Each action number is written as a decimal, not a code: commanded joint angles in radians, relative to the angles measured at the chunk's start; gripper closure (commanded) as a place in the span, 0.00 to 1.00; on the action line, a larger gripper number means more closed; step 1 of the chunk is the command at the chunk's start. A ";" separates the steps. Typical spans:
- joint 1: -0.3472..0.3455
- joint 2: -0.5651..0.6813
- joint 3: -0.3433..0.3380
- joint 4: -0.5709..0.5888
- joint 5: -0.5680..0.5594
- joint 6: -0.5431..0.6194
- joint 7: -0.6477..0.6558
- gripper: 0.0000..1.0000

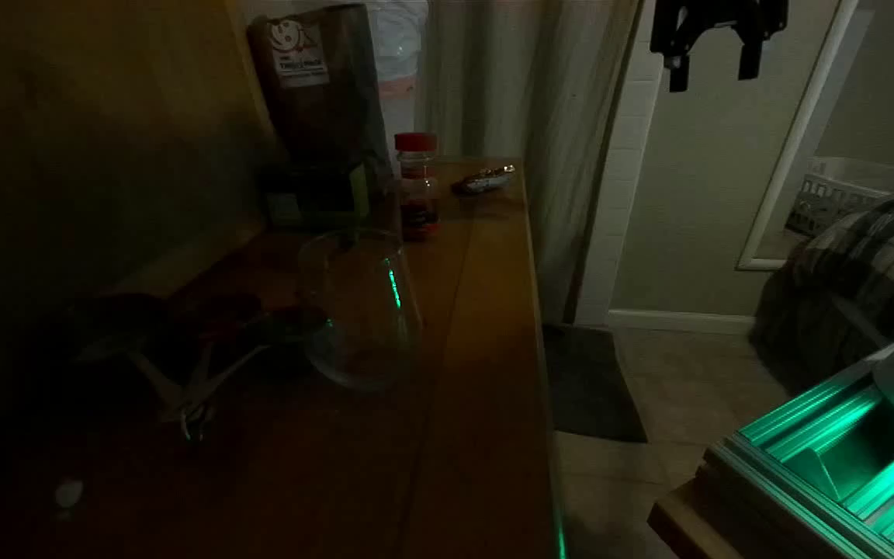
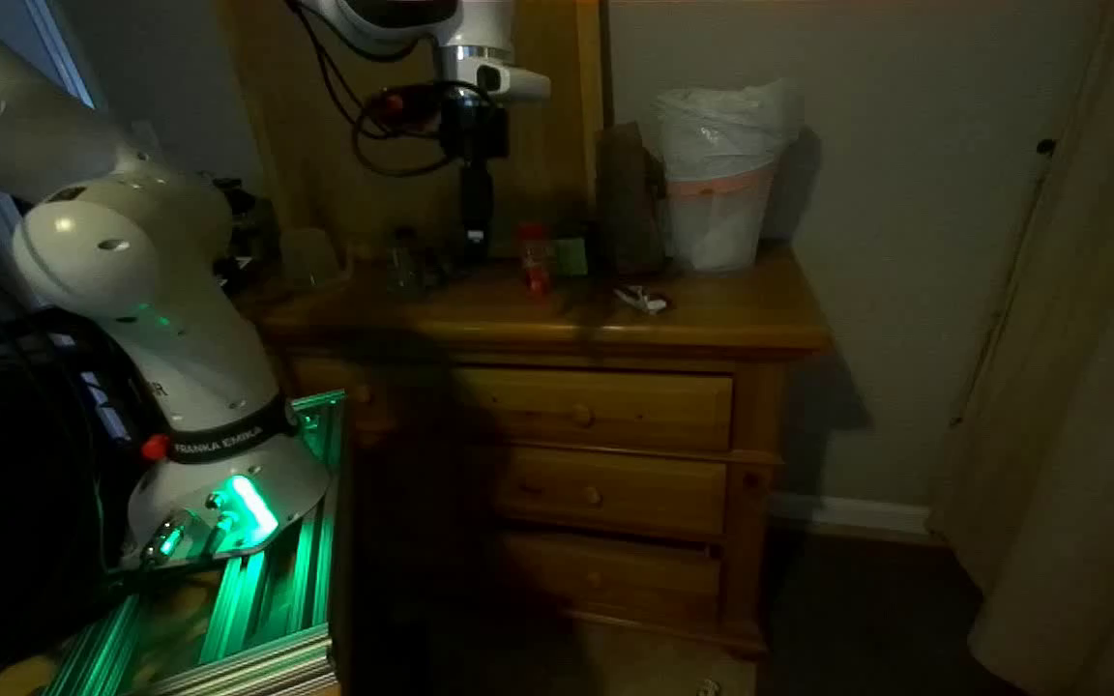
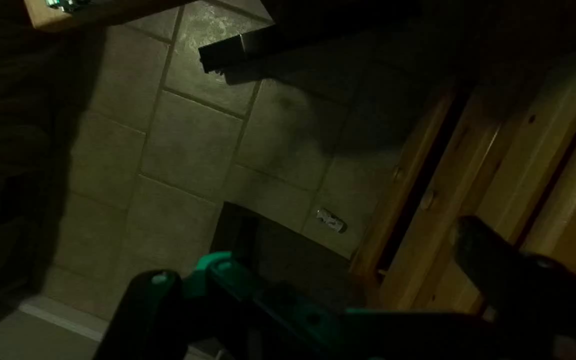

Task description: Take the lid off of the bottle

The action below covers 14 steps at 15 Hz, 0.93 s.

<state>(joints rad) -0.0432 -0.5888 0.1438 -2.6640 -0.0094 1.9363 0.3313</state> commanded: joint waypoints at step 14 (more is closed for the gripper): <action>0.280 0.381 0.144 0.264 0.106 0.394 -0.124 0.00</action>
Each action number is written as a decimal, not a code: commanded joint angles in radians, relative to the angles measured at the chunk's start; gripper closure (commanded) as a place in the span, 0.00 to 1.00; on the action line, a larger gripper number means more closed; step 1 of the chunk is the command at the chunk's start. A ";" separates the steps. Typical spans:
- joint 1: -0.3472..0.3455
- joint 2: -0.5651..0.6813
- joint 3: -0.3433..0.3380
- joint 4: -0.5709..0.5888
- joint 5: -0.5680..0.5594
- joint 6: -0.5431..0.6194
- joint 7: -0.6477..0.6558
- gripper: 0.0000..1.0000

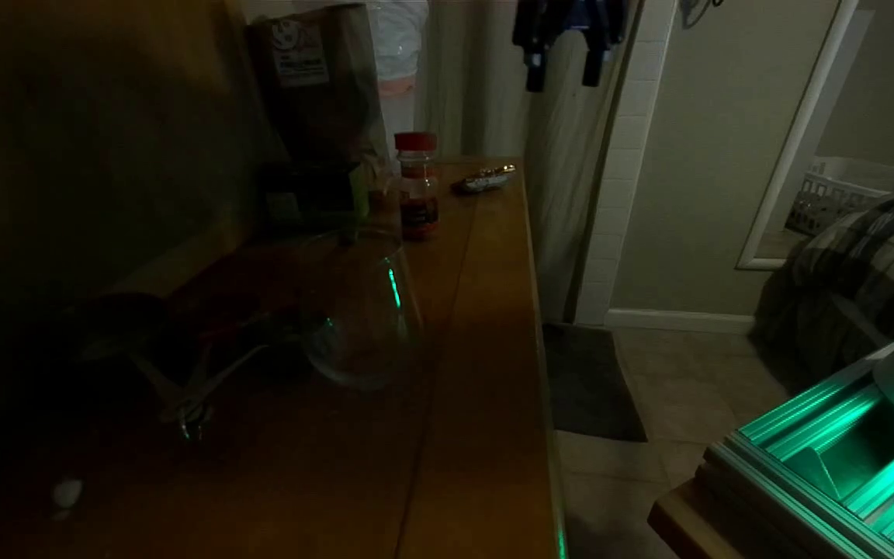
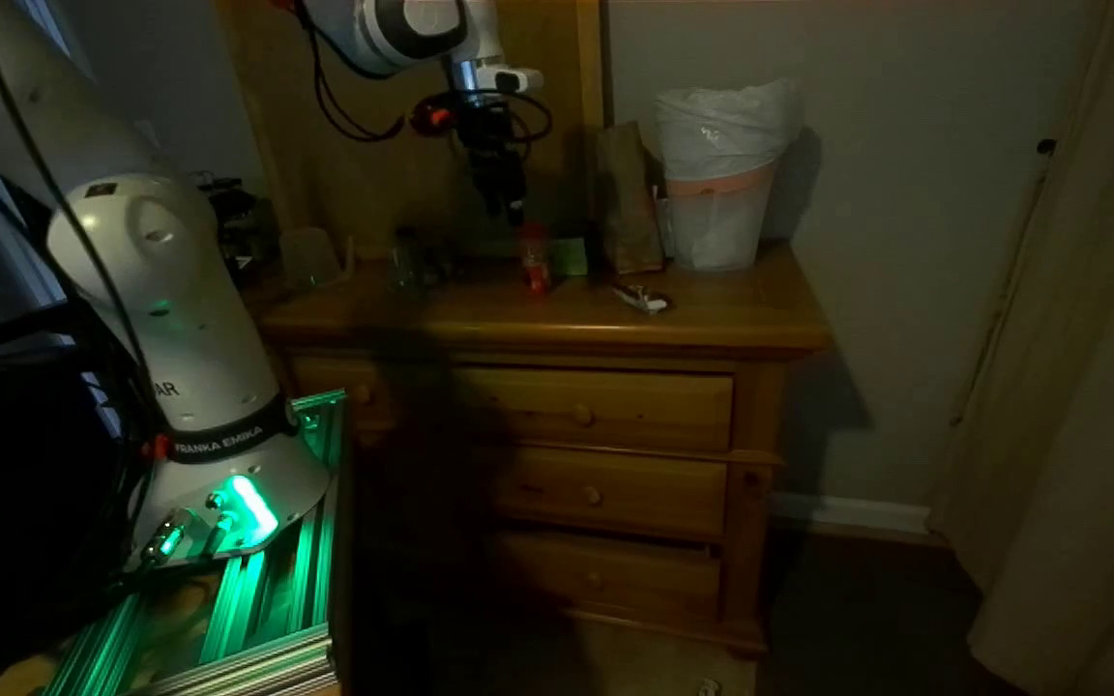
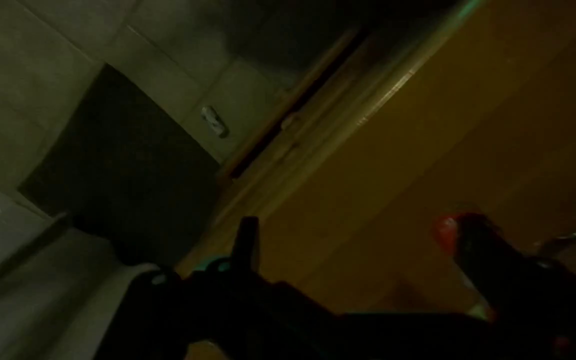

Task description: Take the lid off of the bottle

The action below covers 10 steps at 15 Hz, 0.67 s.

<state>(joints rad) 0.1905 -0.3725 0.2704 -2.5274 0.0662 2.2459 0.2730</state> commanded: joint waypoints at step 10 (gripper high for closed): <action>0.081 0.510 0.024 0.421 0.161 0.116 -0.477 0.00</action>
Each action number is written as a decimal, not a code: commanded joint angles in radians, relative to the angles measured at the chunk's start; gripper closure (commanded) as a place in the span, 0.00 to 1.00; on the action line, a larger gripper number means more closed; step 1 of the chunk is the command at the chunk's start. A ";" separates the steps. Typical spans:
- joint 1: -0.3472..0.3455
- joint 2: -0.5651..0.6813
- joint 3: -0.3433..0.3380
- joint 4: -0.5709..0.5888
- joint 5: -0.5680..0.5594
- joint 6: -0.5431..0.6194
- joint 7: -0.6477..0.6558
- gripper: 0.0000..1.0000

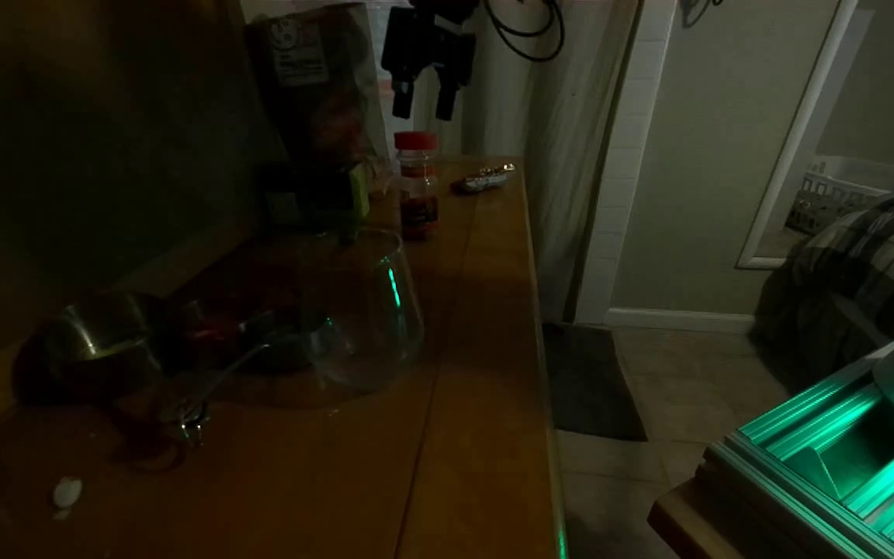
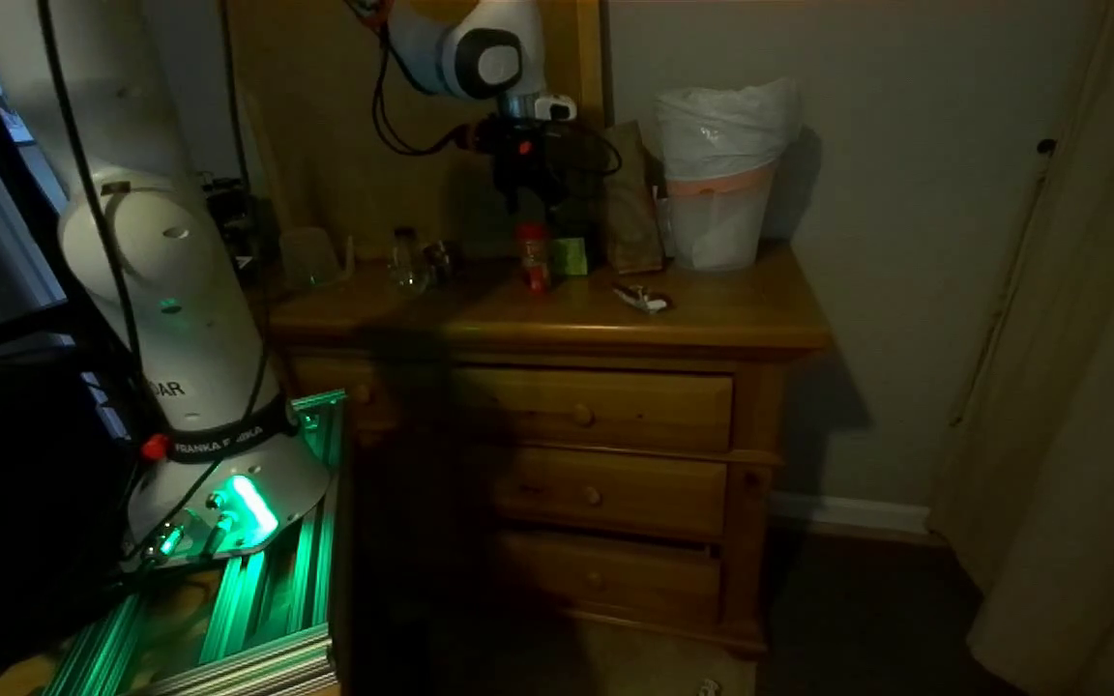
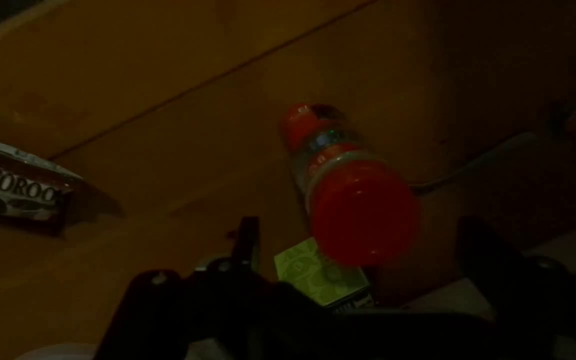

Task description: Take the lid off of the bottle

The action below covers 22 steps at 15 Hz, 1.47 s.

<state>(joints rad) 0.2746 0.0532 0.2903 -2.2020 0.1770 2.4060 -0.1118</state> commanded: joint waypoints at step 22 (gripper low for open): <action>0.006 0.136 0.002 0.172 -0.070 -0.222 -0.074 0.31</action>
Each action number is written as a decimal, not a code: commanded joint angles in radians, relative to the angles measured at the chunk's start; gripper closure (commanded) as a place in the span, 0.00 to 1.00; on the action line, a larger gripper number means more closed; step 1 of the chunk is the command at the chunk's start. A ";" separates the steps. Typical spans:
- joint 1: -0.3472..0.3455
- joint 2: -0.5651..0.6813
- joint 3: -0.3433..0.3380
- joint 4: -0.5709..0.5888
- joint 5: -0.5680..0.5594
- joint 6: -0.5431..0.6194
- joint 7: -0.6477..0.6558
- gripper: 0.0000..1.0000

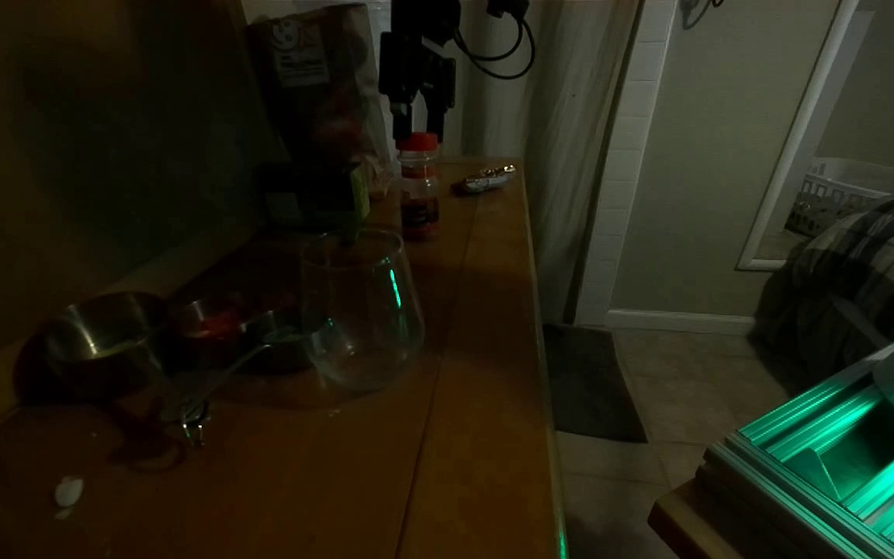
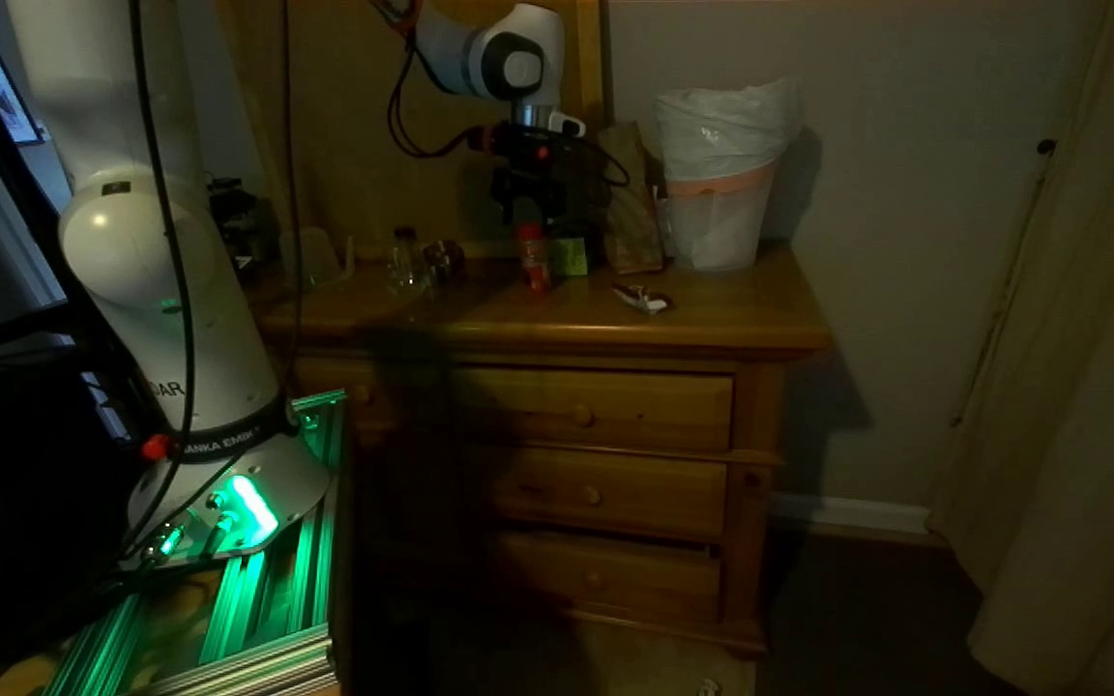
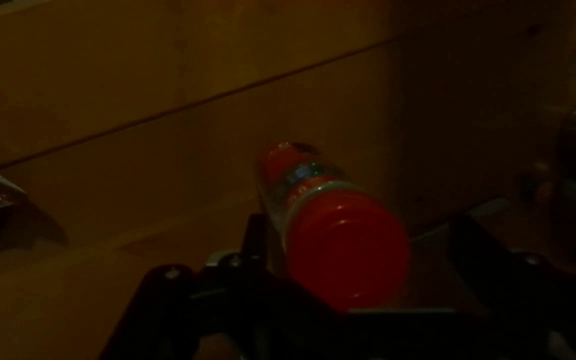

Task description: Take the lid off of the bottle

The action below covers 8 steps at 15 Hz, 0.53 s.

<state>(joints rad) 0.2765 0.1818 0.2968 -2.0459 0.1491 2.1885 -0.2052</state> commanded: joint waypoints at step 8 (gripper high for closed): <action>0.009 -0.001 -0.009 0.023 -0.117 -0.009 0.052 0.67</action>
<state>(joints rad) 0.2765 0.1816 0.2926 -2.0415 0.0739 2.1891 -0.1847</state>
